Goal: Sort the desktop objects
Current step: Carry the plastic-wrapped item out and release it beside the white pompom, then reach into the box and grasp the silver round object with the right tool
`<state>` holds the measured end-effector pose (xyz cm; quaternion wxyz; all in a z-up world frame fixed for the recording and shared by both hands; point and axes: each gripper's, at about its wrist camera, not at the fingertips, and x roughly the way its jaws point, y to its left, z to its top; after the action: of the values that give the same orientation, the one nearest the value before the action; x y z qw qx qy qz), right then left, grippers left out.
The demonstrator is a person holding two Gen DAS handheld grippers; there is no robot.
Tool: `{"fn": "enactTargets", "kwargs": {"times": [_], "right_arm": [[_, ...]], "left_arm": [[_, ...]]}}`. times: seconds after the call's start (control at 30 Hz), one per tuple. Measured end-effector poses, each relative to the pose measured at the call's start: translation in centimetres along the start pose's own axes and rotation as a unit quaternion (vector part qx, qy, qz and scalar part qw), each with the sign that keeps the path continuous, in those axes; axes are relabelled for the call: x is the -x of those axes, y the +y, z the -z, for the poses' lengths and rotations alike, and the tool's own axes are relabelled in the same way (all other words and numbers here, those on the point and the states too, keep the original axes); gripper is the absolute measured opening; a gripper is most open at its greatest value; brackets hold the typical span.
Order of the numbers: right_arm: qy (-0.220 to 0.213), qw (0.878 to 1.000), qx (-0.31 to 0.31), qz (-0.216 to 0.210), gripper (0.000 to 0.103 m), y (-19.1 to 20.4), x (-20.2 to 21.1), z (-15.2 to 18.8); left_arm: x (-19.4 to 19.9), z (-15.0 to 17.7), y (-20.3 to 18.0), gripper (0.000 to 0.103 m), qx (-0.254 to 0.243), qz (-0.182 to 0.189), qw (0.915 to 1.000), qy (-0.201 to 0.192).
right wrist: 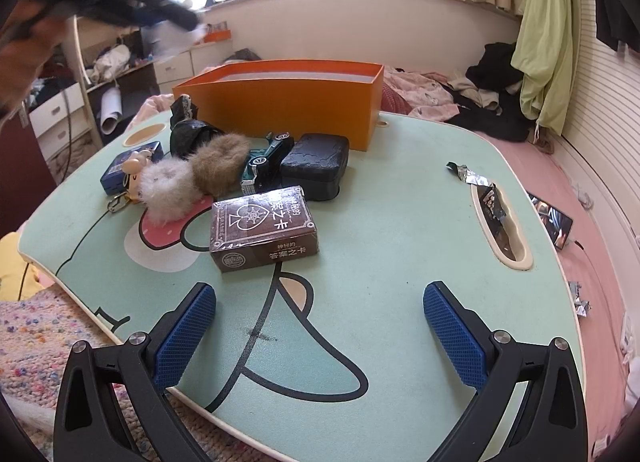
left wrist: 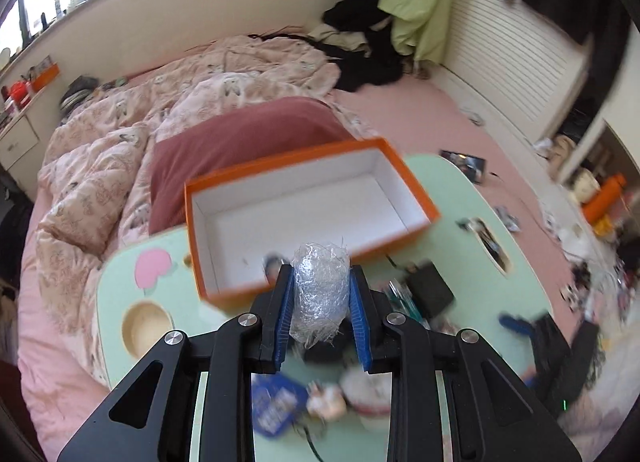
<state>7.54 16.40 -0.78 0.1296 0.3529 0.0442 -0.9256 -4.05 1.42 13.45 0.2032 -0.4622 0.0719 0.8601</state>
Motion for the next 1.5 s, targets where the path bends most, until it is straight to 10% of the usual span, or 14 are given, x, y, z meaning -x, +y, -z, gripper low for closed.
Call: {"fn": "enactTargets", "kwargs": {"times": [0.3,0.6,0.8,1.1,1.17,1.5], "right_arm": [[0.0,1.0,0.0,0.0,0.103,0.0,0.0,0.0],[0.0,1.0,0.001,0.0,0.103,0.0,0.0,0.0],[0.0,1.0,0.001,0.0,0.103,0.0,0.1,0.0],[0.0,1.0,0.001,-0.001,0.103,-0.1,0.1,-0.1],[0.001,1.0,0.002,0.001,0.103,0.0,0.0,-0.1],[0.001,1.0,0.002,0.001,0.103,-0.1,0.0,-0.1]], "left_arm": [[-1.7,11.0,-1.8,0.028,0.007,0.027,0.9977,0.061],[-3.2,11.9,-3.6,0.031,0.006,0.064,0.9967,0.05],[-1.8,12.3,-4.2,0.078,-0.008,0.03,0.9994,0.013],[-1.6,18.5,-3.2,0.081,0.011,-0.04,0.9991,0.004],[-2.7,19.3,-3.3,0.103,0.009,-0.056,0.9984,-0.01],[-3.4,18.7,-1.1,0.103,0.047,-0.076,0.9945,-0.055]]}}
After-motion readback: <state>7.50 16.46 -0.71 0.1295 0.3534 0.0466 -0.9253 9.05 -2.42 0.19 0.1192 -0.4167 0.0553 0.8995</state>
